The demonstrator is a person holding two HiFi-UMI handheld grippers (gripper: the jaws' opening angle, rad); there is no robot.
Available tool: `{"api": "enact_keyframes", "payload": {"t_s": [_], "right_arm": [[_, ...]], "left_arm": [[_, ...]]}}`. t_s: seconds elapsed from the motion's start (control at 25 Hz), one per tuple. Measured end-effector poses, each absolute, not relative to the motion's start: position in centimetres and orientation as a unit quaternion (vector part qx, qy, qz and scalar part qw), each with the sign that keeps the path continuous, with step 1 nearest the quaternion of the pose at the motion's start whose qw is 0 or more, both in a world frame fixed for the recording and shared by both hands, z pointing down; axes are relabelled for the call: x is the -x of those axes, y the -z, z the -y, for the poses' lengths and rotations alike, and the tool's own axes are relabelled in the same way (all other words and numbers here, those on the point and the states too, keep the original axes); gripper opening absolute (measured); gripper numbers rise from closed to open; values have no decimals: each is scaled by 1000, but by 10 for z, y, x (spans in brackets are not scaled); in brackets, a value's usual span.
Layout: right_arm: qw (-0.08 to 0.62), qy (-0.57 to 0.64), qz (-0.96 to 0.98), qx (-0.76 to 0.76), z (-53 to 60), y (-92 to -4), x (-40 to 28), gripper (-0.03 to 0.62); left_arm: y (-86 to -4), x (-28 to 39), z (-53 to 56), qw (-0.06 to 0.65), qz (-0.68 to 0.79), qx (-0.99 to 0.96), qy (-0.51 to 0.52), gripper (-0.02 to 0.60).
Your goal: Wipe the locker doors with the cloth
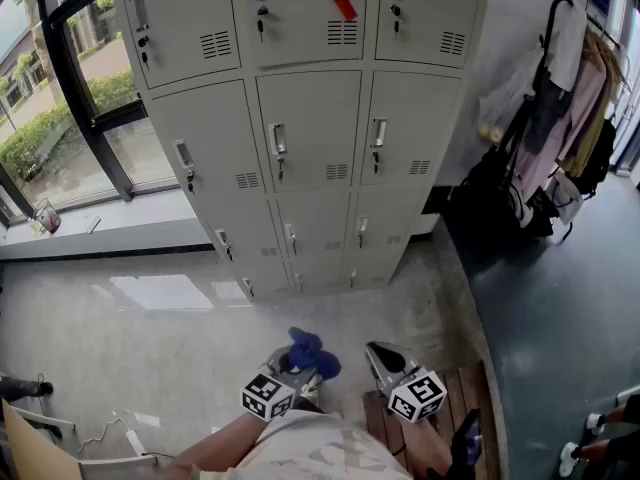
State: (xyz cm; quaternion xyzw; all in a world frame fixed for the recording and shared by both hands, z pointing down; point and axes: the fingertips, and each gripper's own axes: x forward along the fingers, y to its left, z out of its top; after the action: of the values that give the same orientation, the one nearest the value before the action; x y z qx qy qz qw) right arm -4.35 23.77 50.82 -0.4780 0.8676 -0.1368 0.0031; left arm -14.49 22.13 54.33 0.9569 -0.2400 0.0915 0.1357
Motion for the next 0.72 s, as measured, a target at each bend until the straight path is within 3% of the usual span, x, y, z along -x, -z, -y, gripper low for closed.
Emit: {"api": "enact_keyframes", "payload": {"t_s": [0.32, 0.52, 0.72], "right_arm": [[-9, 127, -865, 486, -172, -495, 48, 6], [-16, 114, -861, 495, -127, -479, 47, 6], [-12, 107, -856, 506, -87, -469, 51, 6]], "left_arm": [[-534, 149, -152, 135, 236, -959, -81, 121], [-509, 146, -105, 147, 210, -966, -17, 117], [-489, 146, -71, 102, 200, -974, -13, 115]]}}
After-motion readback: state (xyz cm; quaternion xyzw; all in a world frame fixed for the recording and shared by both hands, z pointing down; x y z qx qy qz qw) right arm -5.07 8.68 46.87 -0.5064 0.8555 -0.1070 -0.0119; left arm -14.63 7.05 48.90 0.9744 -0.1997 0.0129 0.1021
